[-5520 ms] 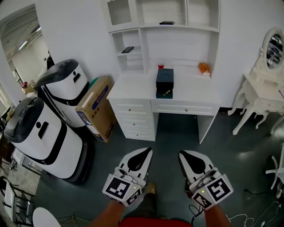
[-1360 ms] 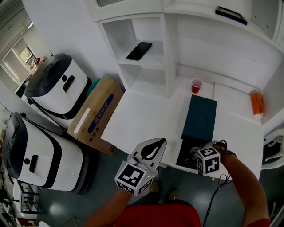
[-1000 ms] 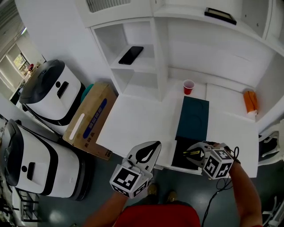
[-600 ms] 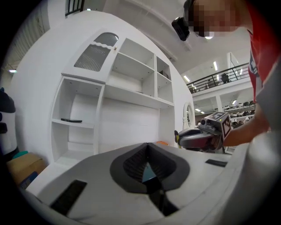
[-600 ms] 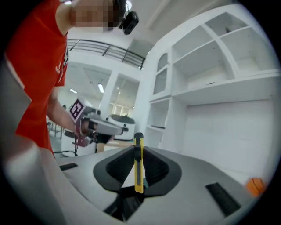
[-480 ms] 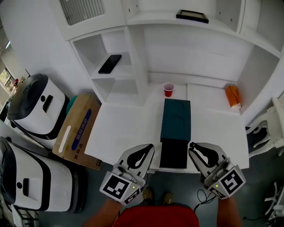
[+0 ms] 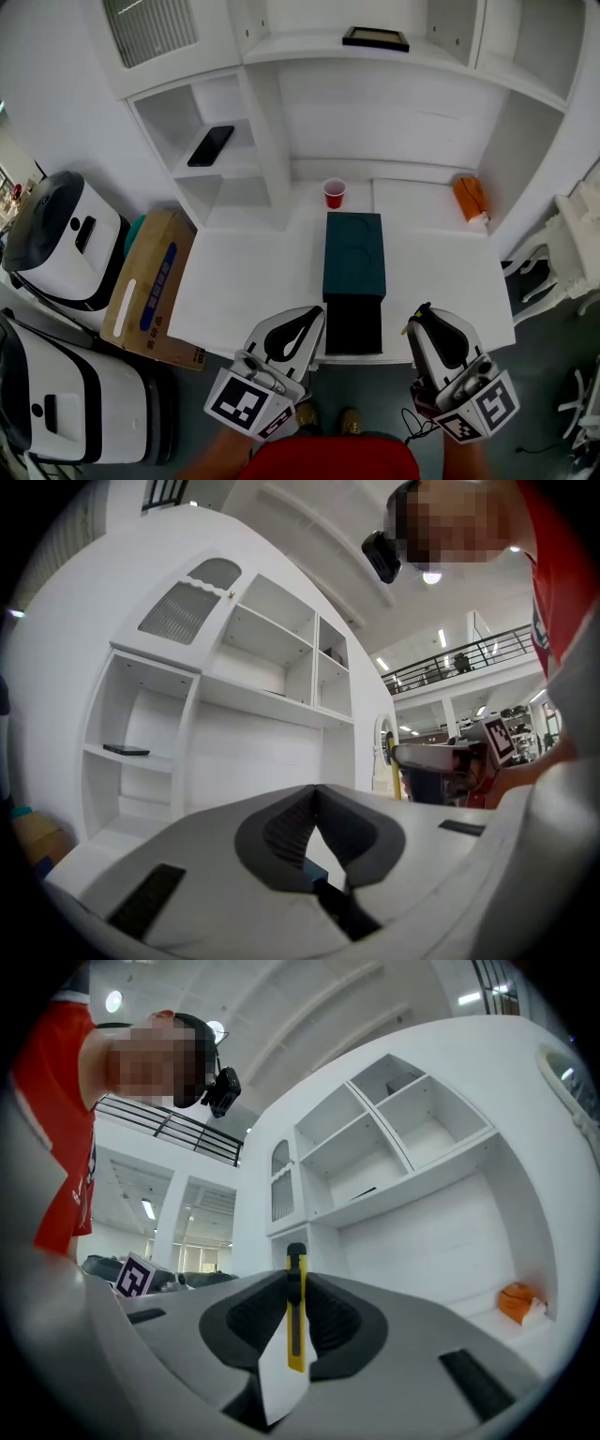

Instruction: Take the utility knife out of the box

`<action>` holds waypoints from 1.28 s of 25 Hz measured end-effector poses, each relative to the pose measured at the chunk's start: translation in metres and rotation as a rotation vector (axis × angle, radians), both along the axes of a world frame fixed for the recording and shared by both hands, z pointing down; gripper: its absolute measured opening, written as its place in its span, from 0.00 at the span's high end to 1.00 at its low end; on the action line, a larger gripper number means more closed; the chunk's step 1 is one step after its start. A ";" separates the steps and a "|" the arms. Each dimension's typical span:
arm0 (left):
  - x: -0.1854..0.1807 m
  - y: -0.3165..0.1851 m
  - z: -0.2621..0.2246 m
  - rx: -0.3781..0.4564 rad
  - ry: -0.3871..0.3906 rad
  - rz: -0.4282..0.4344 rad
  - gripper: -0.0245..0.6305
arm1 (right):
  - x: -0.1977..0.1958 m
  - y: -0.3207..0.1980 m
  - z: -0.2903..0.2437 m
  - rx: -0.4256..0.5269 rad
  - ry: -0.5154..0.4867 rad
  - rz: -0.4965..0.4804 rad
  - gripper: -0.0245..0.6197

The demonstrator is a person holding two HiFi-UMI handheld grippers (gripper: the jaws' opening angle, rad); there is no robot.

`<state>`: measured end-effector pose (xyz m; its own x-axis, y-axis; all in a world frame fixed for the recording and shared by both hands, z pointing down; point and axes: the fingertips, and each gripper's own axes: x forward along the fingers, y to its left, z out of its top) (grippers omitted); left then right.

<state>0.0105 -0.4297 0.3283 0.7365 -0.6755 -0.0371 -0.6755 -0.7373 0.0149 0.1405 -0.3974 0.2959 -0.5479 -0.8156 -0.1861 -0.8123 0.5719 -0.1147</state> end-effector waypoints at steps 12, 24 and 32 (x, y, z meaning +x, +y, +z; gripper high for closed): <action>0.000 0.005 -0.006 0.014 0.010 0.009 0.95 | -0.004 -0.007 0.007 -0.036 -0.055 0.022 0.83; -0.006 0.003 -0.007 0.018 0.008 -0.006 0.95 | -0.011 -0.013 0.003 -0.024 -0.034 0.008 0.84; -0.010 0.004 -0.005 0.018 0.007 -0.013 0.95 | -0.015 -0.014 0.004 -0.023 -0.028 0.003 0.84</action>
<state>0.0008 -0.4261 0.3230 0.7272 -0.6843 -0.0544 -0.6850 -0.7285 0.0065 0.1255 -0.4109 0.2995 -0.5398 -0.8216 -0.1830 -0.8105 0.5661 -0.1505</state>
